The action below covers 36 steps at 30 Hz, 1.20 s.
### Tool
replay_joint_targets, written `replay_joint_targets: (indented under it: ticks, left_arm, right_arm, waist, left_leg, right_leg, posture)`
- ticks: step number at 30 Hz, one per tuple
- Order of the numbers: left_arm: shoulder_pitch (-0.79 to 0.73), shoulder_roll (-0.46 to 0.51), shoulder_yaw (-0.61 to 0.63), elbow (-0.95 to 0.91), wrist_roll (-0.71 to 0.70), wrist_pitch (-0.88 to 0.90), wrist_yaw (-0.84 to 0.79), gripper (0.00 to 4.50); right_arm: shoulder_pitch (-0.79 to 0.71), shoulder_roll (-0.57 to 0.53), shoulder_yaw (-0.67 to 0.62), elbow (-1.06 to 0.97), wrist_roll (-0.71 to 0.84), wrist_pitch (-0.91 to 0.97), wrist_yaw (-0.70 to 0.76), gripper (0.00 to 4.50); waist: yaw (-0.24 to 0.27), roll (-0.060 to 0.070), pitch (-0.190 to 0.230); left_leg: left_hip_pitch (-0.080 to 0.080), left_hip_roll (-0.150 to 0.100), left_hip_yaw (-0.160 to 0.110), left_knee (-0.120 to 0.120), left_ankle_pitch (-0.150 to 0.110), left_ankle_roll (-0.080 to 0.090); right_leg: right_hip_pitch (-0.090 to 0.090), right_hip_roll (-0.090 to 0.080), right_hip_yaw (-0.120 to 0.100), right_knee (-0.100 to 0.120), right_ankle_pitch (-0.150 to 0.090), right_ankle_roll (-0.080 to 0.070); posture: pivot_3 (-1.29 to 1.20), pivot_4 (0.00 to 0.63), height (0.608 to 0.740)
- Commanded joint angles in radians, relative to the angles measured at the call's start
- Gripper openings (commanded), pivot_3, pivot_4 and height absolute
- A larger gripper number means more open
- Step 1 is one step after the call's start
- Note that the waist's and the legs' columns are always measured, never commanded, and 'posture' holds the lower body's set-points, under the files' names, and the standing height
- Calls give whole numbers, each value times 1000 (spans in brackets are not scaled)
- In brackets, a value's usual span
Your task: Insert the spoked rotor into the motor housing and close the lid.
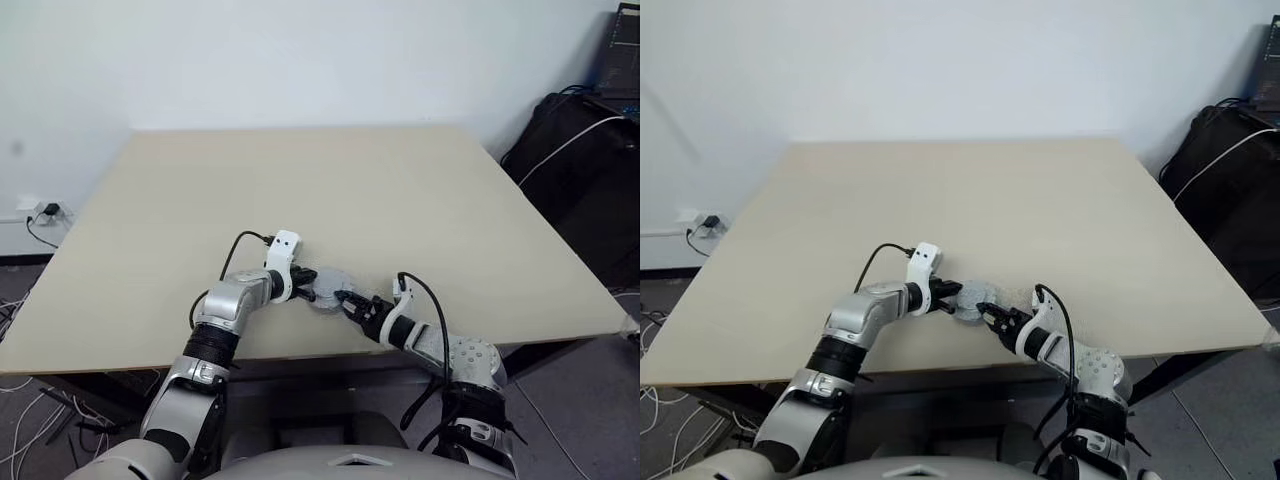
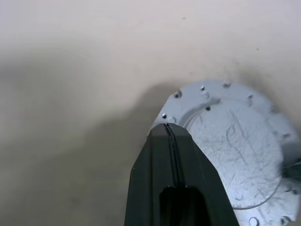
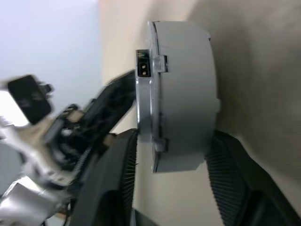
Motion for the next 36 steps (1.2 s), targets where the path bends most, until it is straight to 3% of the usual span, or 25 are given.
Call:
replay_joint_targets:
  ticks: [1, 17, 36]
  left_arm:
    - [-3, -31, -39, -16, -20, 8, -28, 0]
    - [18, -31, -30, -43, -27, 11, -27, 0]
    - [161, -57, 42, -276, -74, 28, 64, 0]
  right_arm:
    - [-22, 21, 27, -34, 46, 1, 14, 1309]
    - [-5, 27, 19, -41, 35, -34, -17, 1301]
    - [-7, 24, 23, -19, 60, -101, -79, 1301]
  waist:
    - [3, 0, 0]
    - [3, 1, 0]
    - [3, 1, 0]
  left_leg:
    - [0, 0, 0, 0, 0, 0]
    - [0, 0, 0, 0, 1, 0]
    - [-1, 0, 0, 0, 0, 0]
  right_leg:
    - [0, 0, 0, 0, 0, 0]
    - [0, 0, 0, 0, 1, 0]
    - [0, 0, 0, 0, 0, 0]
  posture:
    - [0, 0, 740]
    - [0, 0, 740]
    - [0, 0, 740]
